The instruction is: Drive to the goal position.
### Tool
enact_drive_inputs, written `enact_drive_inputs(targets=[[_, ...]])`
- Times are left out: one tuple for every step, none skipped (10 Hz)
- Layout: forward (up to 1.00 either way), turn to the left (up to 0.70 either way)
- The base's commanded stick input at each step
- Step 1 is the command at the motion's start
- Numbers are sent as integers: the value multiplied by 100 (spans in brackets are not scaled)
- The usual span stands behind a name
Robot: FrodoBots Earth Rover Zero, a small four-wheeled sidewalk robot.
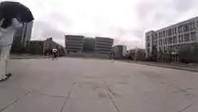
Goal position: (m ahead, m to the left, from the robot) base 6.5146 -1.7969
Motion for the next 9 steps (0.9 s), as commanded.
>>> enact_drive_inputs(targets=[[70,2],[70,2],[70,2],[70,2],[70,2],[70,2],[70,2],[70,2],[70,2]])
